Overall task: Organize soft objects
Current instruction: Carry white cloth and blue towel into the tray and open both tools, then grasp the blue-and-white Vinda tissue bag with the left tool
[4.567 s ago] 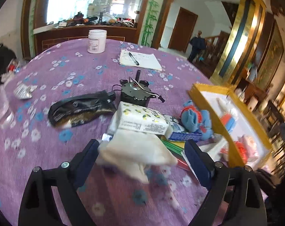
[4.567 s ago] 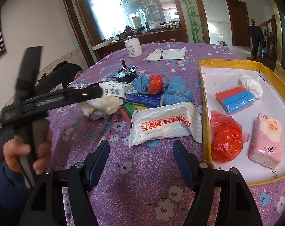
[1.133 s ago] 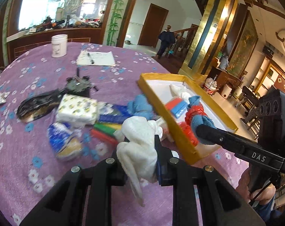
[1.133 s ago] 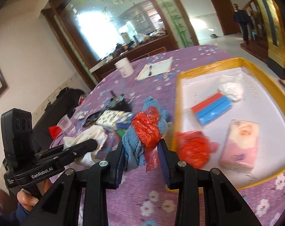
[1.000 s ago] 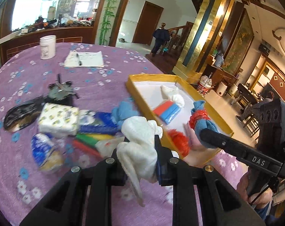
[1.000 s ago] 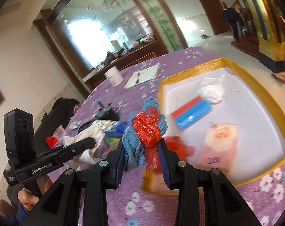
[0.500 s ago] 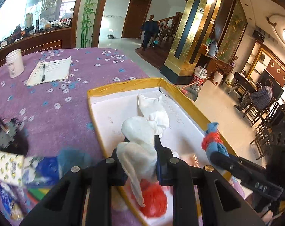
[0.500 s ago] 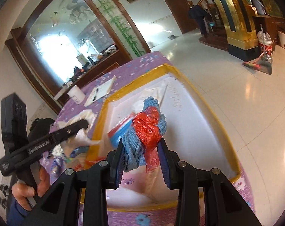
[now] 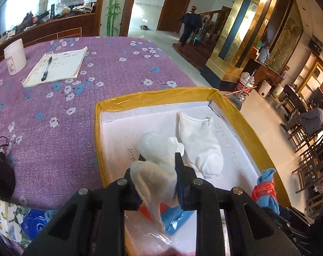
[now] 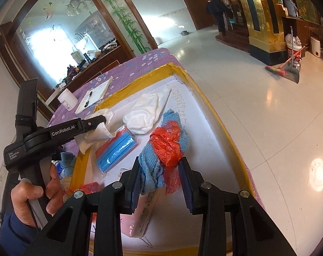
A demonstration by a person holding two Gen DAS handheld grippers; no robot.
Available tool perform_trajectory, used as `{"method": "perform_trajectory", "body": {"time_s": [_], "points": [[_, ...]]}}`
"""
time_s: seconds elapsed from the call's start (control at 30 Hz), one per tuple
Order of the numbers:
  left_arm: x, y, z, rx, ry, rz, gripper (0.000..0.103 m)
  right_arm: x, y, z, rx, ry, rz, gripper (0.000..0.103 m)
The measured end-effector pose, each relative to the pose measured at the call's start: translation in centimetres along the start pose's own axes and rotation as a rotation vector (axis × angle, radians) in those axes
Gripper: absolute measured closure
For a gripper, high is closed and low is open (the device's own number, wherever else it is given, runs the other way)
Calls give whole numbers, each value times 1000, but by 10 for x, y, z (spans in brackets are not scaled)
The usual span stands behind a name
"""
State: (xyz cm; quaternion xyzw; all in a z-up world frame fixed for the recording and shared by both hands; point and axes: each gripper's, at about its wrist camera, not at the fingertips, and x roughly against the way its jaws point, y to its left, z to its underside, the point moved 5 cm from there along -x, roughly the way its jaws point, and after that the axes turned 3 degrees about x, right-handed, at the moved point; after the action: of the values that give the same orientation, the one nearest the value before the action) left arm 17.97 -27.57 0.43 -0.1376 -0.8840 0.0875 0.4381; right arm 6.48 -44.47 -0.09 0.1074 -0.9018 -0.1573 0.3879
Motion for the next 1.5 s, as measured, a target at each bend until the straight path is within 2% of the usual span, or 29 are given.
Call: {"method": "perform_trajectory", "body": {"time_s": [0.03,0.1,0.2,0.33,0.67,0.83,1.0,1.2,1.3,1.37,1.5], "points": [[-1,1,1,8,-1,-1,77,1,0,0,1,-4,-2,63],[-1,2,1,25,-2,7,60,-1,2,-1,1,1,-10,61],[4,4,0,48,-21,16,49,4,4,-2,-3,-18,-22,54],[14,3,-1,52,-30,37,49,15,9,-2,1,-54,-13,46],[46,0,4,37,-60,85,48,50,38,2,15,-122,-83,40],[72,4,15,36,-77,127,48,58,61,10,50,-122,-129,37],[101,17,41,27,-84,149,44,54,94,27,117,-94,-177,37],[148,67,90,47,-112,120,40,48,125,44,180,-63,-202,34],[172,107,115,76,-142,31,29,41,141,52,210,-45,-210,34],[183,138,127,134,-151,-12,28,35,154,58,224,-27,-224,34],[188,192,137,276,-144,-43,28,21,177,72,264,15,-244,34]]}}
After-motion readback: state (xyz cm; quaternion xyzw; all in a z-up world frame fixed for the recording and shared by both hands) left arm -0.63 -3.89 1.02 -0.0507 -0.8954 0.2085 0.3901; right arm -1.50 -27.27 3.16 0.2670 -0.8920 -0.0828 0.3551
